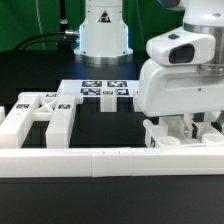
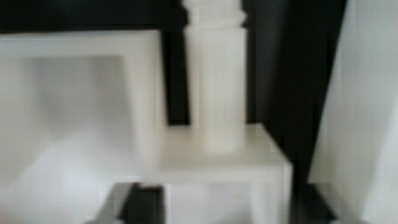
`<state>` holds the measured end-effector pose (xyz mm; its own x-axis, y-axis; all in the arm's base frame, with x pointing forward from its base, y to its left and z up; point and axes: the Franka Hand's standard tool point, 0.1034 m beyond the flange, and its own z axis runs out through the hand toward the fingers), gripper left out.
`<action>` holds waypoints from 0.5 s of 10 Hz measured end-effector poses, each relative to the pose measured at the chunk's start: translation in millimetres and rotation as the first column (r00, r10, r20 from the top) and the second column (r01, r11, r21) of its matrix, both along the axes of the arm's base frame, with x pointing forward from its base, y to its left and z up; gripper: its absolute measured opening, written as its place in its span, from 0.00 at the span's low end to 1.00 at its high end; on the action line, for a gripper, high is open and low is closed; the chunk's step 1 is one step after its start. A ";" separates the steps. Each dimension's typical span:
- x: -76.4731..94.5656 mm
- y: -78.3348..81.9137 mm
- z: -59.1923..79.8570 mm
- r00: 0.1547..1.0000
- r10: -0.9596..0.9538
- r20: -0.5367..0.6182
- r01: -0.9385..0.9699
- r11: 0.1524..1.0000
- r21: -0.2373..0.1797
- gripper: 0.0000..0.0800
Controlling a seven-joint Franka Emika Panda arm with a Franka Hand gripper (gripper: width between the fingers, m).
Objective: Assemble chair
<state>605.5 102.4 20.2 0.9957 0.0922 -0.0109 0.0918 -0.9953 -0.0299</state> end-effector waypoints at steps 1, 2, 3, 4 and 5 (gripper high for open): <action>3.0 -2.7 10.3 1.000 0.003 0.006 -0.003 1.000 0.000 0.44; 5.1 -6.3 24.3 1.000 0.002 0.019 -0.002 1.000 0.005 0.67; 2.0 -9.4 35.7 1.000 -0.011 0.025 0.011 1.000 0.011 0.77; -5.1 -12.8 44.3 1.000 -0.011 0.027 0.010 1.000 0.010 0.77; -18.5 -19.9 49.8 0.999 -0.013 0.032 0.013 1.000 0.006 0.80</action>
Offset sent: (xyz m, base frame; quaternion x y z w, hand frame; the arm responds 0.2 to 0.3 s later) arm -0.0320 -0.0170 0.0395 -0.0024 -0.0218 0.0126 0.9997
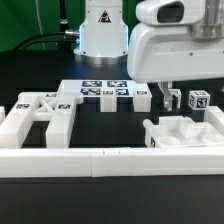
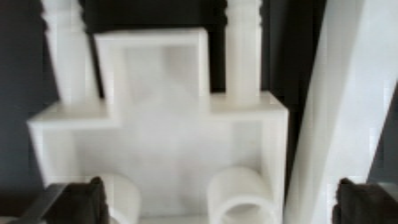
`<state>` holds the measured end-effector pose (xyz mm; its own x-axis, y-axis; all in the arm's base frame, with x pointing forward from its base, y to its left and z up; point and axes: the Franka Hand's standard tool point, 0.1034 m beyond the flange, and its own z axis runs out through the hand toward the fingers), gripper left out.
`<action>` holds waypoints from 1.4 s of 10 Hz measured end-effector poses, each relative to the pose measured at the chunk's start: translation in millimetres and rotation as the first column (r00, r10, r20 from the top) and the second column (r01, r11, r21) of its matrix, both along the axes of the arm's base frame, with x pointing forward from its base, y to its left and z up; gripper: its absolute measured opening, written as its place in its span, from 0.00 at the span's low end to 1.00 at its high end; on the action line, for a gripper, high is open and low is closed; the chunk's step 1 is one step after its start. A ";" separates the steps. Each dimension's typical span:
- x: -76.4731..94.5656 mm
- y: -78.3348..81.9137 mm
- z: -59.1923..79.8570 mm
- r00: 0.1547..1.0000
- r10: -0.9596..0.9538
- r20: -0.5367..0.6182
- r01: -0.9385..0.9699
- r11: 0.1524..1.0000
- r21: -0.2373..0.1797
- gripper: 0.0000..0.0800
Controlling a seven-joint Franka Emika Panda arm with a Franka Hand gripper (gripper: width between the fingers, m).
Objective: Assemble chair
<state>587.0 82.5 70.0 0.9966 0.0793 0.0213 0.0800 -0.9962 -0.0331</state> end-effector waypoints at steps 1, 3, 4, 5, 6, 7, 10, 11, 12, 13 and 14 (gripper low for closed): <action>-17.5 -7.2 0.0 1.000 -0.007 0.003 0.007 1.000 -0.005 0.81; -49.0 -18.9 -7.9 1.000 -0.014 0.005 0.014 1.000 -0.014 0.81; -50.2 -18.3 -7.9 1.000 -0.014 -0.005 0.014 1.000 -0.014 0.81; -47.1 -17.5 -7.3 1.000 -0.013 0.001 0.013 1.000 -0.014 0.81; -47.6 -17.6 -7.8 1.000 -0.013 -0.001 0.013 1.000 -0.014 0.81; -49.2 -20.4 -8.1 1.000 -0.017 0.000 0.017 1.000 -0.011 0.81; -88.8 -39.9 -16.4 0.997 -0.078 -0.010 0.078 0.997 -0.005 0.81; -100.4 -42.6 -22.8 0.997 -0.080 -0.007 0.080 0.997 -0.008 0.81; -99.2 -41.8 -21.9 0.997 -0.078 -0.015 0.078 0.997 -0.008 0.81; -97.3 -41.1 -20.6 0.997 -0.077 -0.027 0.077 0.997 -0.008 0.81; -98.4 -41.1 -21.3 0.997 -0.077 -0.033 0.076 0.997 -0.008 0.81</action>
Offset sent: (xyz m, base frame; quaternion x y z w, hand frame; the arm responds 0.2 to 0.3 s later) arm 0.0000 0.0000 0.0000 0.0000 0.0000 0.0000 1.0000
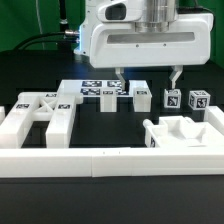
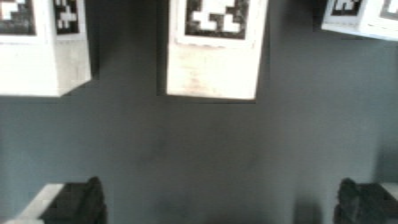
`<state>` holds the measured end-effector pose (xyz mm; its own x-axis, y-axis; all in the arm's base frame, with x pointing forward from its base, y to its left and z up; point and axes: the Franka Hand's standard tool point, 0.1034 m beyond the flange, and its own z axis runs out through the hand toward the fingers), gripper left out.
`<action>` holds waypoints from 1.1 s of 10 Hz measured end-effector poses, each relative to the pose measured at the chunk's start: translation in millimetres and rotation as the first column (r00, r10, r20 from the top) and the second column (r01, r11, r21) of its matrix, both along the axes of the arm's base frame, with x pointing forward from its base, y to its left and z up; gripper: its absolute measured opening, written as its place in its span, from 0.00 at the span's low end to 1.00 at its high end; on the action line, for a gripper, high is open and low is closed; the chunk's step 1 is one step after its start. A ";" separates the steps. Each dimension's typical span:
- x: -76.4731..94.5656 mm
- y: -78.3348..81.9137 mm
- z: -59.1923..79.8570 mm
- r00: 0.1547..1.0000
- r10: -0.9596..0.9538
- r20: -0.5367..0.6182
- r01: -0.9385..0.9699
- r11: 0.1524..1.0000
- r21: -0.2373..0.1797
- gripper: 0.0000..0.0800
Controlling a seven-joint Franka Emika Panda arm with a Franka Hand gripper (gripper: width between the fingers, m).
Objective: Assemble chair
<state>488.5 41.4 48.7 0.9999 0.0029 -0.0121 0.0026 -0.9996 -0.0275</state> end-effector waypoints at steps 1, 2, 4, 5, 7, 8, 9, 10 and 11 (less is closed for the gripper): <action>-3.0 0.7 -0.6 0.999 0.001 -0.036 -0.001 1.000 0.001 0.81; -6.9 0.6 -2.3 0.994 -0.001 -0.109 0.002 1.000 0.003 0.81; -21.2 -5.8 -16.4 0.969 -0.007 -0.248 0.008 1.000 0.004 0.81; -21.6 -4.1 -17.3 0.949 -0.004 -0.316 0.006 1.000 0.007 0.81; -20.8 -1.7 -19.9 0.912 0.002 -0.410 0.002 1.000 0.011 0.81; -26.5 -0.9 -19.0 0.873 0.006 -0.487 0.001 1.000 0.014 0.81; -26.7 -0.2 -19.5 0.838 0.010 -0.546 -0.001 1.000 0.016 0.81; -24.9 0.0 -20.2 0.811 0.015 -0.586 -0.005 1.000 0.019 0.81; -27.9 -2.5 -19.7 0.758 0.017 -0.652 -0.004 1.000 0.021 0.81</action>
Offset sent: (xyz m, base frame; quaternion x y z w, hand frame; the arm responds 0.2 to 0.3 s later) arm -0.0151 -0.0116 -0.0182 0.0139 -0.1991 0.0068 0.9799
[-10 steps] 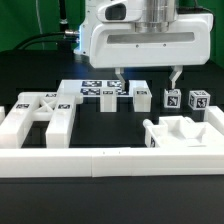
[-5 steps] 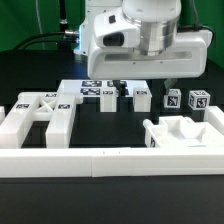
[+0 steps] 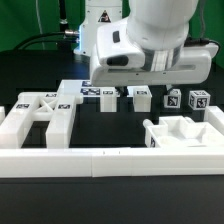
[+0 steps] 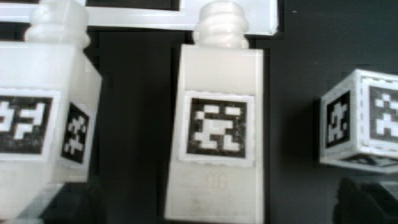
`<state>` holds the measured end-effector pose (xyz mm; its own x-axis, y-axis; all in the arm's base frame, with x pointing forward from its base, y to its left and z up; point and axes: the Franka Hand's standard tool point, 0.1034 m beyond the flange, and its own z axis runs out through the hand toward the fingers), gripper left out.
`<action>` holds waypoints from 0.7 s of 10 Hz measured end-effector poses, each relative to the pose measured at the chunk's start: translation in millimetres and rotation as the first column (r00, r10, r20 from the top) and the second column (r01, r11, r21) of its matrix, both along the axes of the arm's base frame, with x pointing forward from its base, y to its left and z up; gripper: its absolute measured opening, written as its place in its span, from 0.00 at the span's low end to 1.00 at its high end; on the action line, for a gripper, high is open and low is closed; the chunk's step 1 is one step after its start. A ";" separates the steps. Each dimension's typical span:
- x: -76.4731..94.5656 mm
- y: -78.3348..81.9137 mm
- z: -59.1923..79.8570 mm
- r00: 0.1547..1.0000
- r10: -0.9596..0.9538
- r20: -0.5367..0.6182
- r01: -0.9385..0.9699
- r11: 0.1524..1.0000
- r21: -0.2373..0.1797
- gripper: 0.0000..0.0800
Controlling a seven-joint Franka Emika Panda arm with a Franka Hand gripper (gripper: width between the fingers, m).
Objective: Assemble chair
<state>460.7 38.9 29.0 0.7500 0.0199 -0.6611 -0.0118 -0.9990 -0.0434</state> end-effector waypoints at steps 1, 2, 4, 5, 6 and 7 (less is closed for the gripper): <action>0.5 -2.0 -1.8 0.998 -0.001 -0.069 0.001 1.000 0.000 0.81; 0.6 -2.6 -4.2 0.993 0.000 -0.121 0.001 1.000 0.001 0.81; -3.2 -0.7 -7.9 0.968 0.008 -0.251 -0.007 1.000 0.005 0.81; -1.0 -0.5 -12.4 0.968 0.009 -0.252 -0.008 1.000 0.005 0.81; -0.5 -0.5 -12.0 0.968 0.009 -0.249 -0.008 1.000 0.005 0.81; -1.3 -0.5 -13.9 0.968 0.009 -0.250 -0.008 1.000 0.004 0.81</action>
Offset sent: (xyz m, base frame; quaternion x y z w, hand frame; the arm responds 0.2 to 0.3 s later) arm 0.0019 0.0036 -0.0034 -0.0034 -0.1875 0.0026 0.9823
